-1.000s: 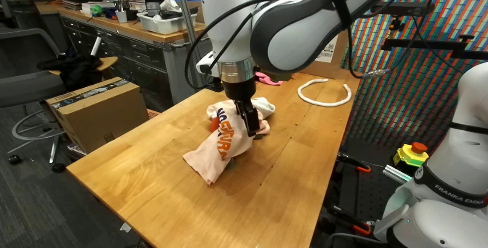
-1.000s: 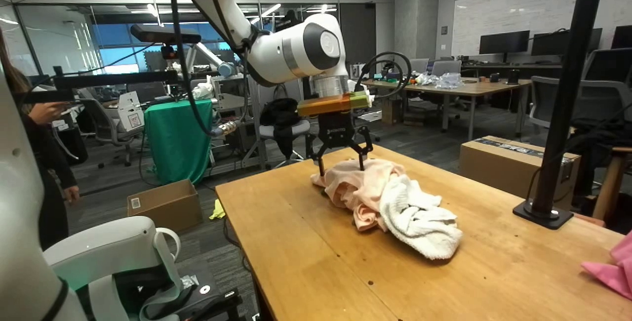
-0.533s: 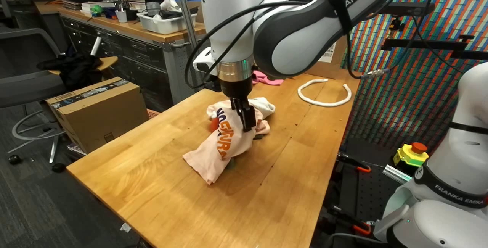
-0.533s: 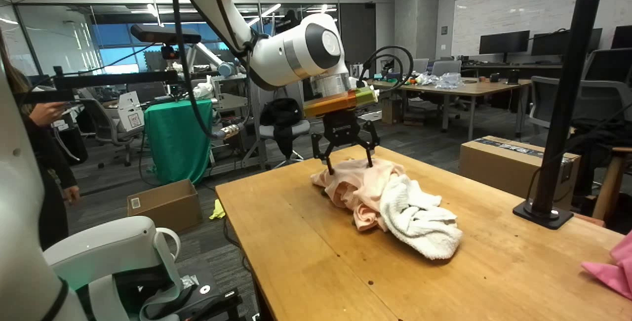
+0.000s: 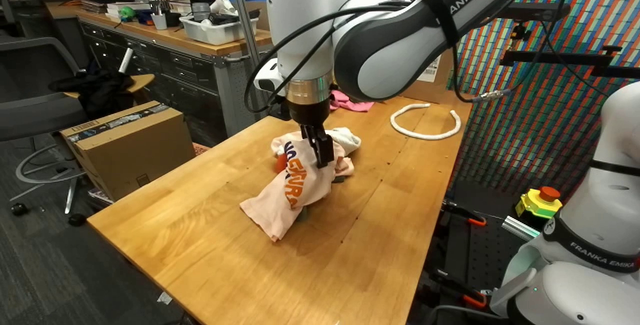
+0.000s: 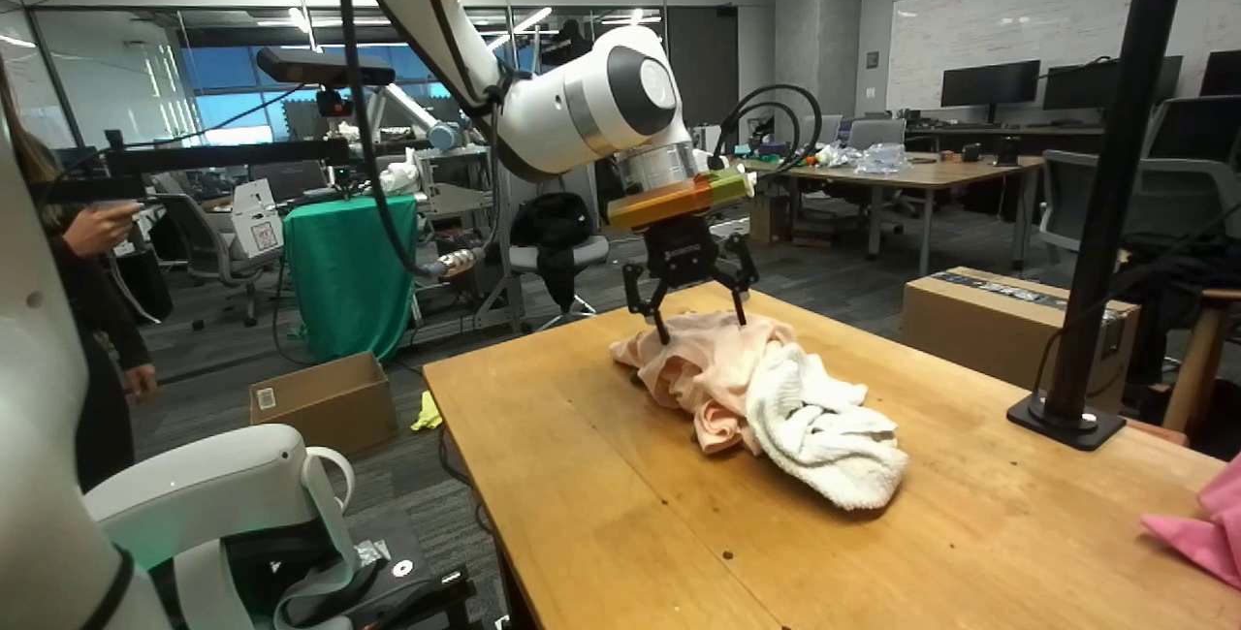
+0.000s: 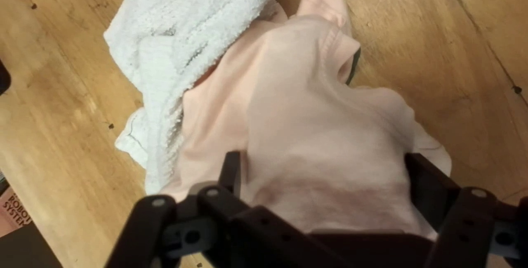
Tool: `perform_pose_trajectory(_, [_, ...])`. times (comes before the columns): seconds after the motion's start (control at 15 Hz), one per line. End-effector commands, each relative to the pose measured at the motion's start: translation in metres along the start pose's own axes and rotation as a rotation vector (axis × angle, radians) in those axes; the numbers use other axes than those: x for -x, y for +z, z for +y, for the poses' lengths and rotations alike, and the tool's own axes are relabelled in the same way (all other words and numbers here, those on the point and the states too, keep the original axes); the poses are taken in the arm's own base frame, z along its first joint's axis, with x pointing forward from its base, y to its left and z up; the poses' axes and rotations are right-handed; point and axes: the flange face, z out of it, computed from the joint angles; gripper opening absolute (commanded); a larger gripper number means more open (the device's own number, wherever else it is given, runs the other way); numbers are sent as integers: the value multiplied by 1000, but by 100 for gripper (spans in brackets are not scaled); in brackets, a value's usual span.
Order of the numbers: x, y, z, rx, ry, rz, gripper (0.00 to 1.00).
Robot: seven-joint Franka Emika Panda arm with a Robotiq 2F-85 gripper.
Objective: Pick up the cloths and put them around the table.
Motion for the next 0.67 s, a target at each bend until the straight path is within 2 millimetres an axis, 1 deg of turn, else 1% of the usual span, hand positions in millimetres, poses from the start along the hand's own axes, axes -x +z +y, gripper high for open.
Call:
perform_pose_trajectory(0.0, [0,3,8,26,1,13,97])
perform_pose_trajectory(0.07, [0,4,10,24,2,13,99])
perform_pose_trajectory(0.13, [1,6,11,22,4,12,92])
perform_pose_trajectory(0.2, [1,8,13,20,7,12,72])
perform_pose_trajectory(0.27, [2,9,13,19,10,14,66])
perform_pose_trajectory(0.33, [2,10,14,19,12,17,56])
perform_pose_trajectory(0.6, [4,6,16,20,19,20,26])
